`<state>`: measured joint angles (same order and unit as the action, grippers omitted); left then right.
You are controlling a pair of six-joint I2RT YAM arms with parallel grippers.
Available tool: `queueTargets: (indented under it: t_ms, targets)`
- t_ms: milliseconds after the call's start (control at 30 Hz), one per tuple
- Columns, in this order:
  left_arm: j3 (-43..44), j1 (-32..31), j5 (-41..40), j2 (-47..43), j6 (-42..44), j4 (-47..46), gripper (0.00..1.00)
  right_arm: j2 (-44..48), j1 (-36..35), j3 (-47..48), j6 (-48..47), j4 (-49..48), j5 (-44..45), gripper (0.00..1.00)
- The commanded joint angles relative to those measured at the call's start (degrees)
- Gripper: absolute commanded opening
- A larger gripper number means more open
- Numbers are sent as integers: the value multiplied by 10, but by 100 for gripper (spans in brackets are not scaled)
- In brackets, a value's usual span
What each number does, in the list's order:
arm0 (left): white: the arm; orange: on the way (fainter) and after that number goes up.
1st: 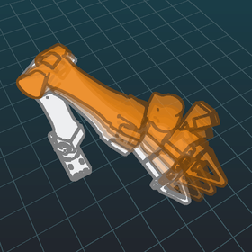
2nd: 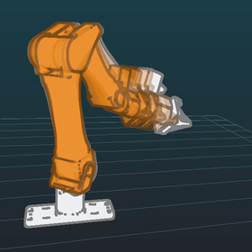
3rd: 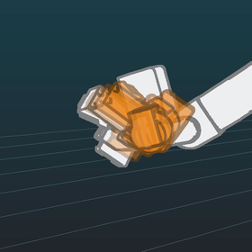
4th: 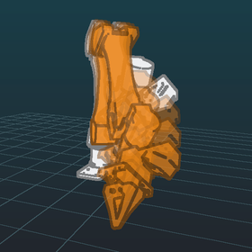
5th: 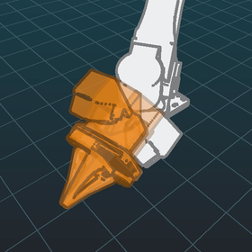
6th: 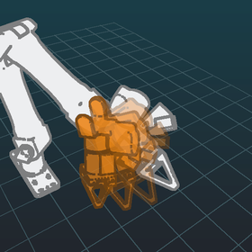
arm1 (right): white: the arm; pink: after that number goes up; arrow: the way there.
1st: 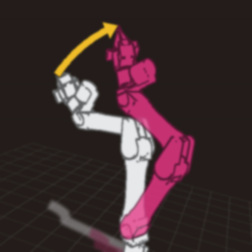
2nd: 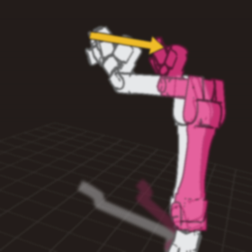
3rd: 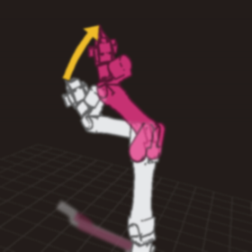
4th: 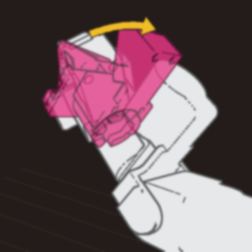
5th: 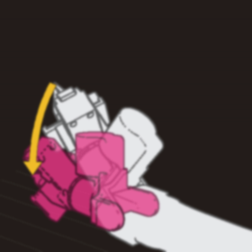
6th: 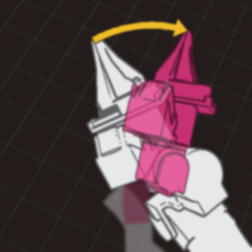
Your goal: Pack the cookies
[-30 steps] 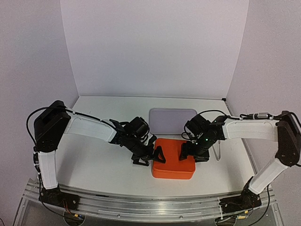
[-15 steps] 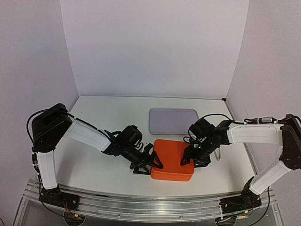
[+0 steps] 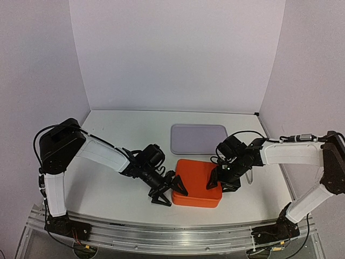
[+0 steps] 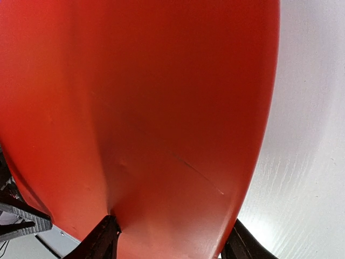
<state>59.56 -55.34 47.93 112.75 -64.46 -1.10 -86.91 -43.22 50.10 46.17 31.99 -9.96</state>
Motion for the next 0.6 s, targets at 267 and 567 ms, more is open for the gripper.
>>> queueTargets:
  t_ms: [267, 567]
  targets:
    - [74, 16, 54, 71, 69, 68, 72, -41, -6, -28, 21, 15, 59, 57]
    - [69, 32, 41, 91, 104, 27, 51, -73, -6, -23, 4, 17, 52, 56]
